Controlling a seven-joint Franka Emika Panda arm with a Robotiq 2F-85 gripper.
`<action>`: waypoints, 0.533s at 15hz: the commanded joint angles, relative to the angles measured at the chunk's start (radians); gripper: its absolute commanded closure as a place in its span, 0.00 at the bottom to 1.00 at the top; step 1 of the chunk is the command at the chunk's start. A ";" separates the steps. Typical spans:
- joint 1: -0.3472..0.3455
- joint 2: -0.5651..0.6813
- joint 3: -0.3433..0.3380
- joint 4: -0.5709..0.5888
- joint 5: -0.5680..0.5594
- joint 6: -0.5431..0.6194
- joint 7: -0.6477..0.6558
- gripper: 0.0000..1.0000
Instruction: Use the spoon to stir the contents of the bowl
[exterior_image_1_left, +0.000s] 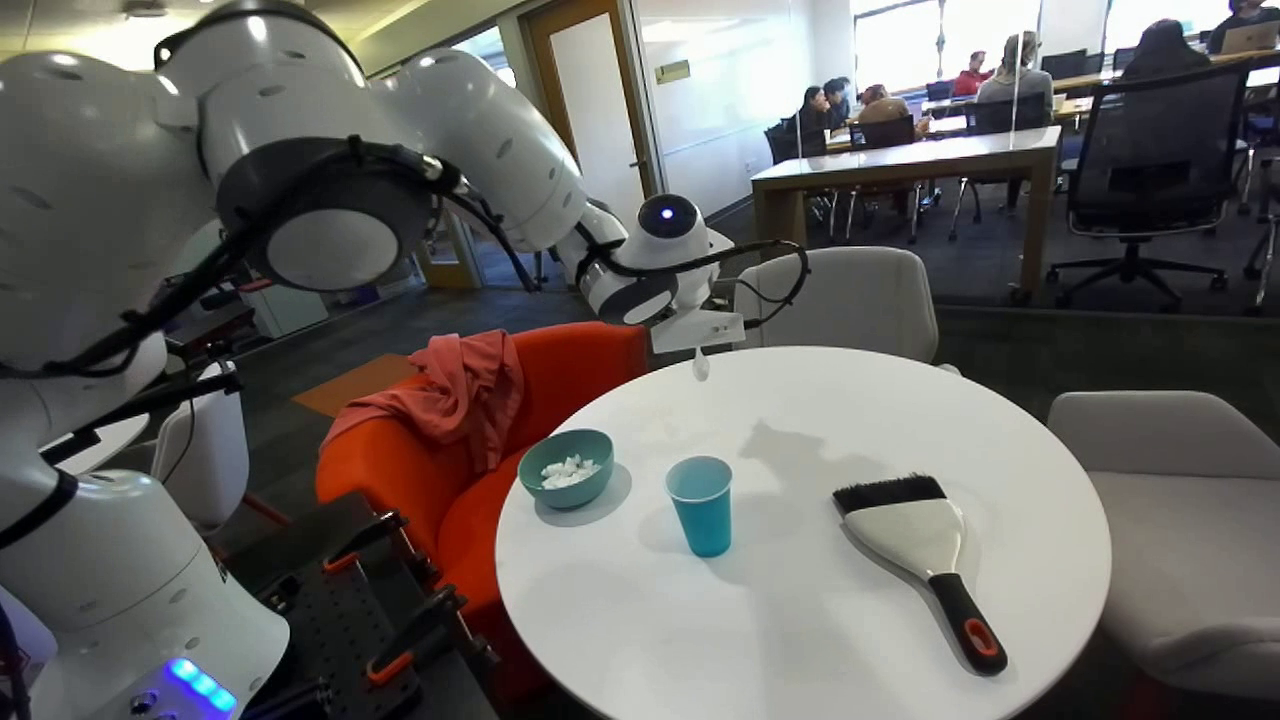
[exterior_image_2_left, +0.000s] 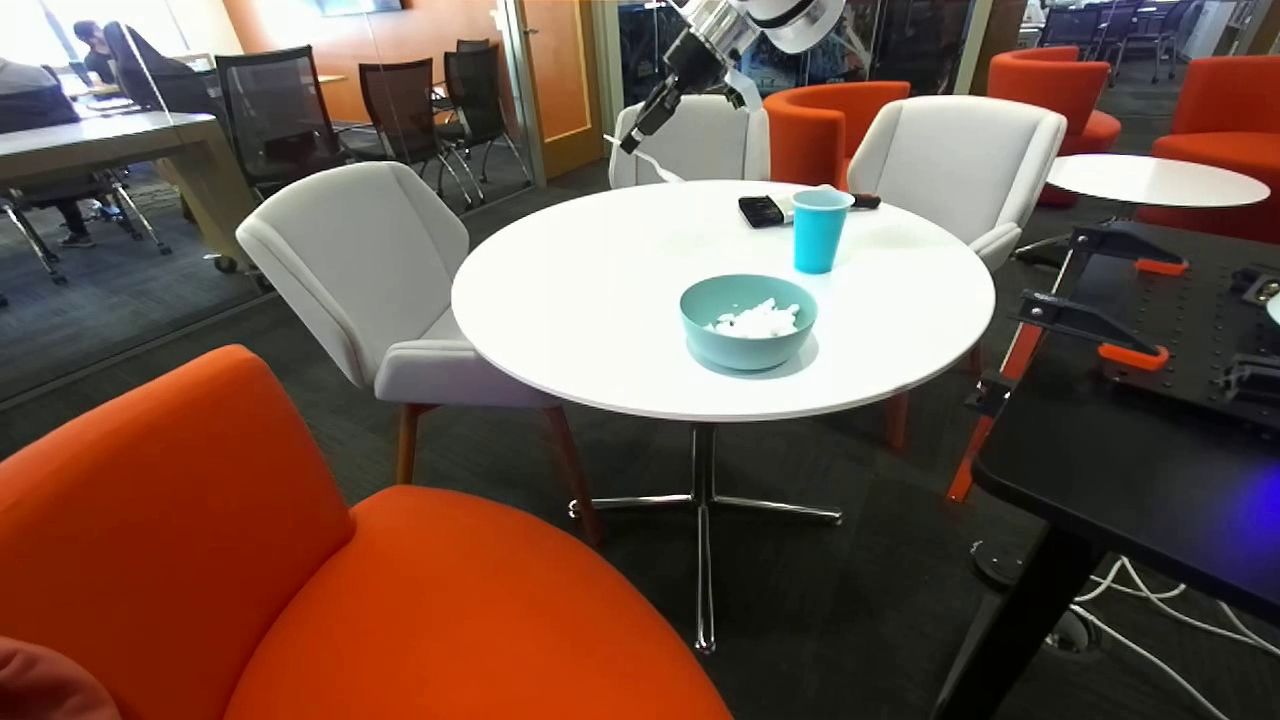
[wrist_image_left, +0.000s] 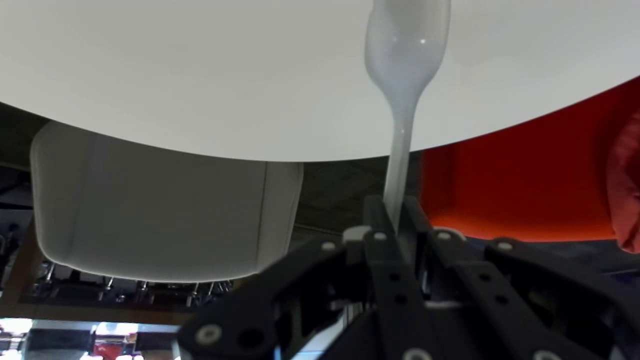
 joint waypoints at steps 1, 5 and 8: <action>-0.229 -0.059 0.161 -0.250 -0.013 0.042 -0.076 0.97; -0.461 -0.024 0.313 -0.432 -0.053 0.023 -0.125 0.97; -0.460 -0.016 0.299 -0.420 -0.088 0.002 -0.077 0.97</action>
